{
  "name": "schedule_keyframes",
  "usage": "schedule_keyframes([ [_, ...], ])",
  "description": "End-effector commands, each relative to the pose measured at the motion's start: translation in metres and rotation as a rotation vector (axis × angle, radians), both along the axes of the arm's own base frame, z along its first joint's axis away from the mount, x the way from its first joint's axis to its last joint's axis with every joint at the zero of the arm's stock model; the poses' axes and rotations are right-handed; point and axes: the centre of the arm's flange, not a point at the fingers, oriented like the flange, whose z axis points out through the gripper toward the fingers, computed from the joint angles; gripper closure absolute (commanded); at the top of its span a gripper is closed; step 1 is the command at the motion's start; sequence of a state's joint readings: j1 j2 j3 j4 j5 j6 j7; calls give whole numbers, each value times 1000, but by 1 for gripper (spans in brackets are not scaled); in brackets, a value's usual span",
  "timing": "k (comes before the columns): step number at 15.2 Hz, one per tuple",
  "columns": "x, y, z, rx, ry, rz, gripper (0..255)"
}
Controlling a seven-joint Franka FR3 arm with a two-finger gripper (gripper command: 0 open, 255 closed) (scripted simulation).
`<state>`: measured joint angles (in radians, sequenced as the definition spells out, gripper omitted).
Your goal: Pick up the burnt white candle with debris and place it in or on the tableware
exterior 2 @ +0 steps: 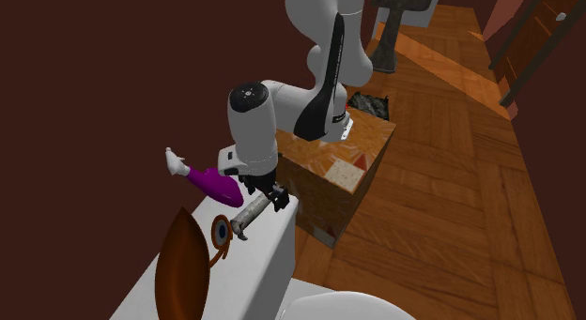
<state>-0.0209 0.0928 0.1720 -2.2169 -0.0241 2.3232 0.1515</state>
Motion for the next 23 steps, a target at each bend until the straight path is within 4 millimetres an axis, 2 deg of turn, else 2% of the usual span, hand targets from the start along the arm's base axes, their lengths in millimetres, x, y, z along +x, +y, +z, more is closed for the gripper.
schedule_keyframes([
  [1,0,0,0,0,0,0,255],
  [10,0,0,0,0,0,0,255],
  [23,0,0,69,0,0,0,255],
])
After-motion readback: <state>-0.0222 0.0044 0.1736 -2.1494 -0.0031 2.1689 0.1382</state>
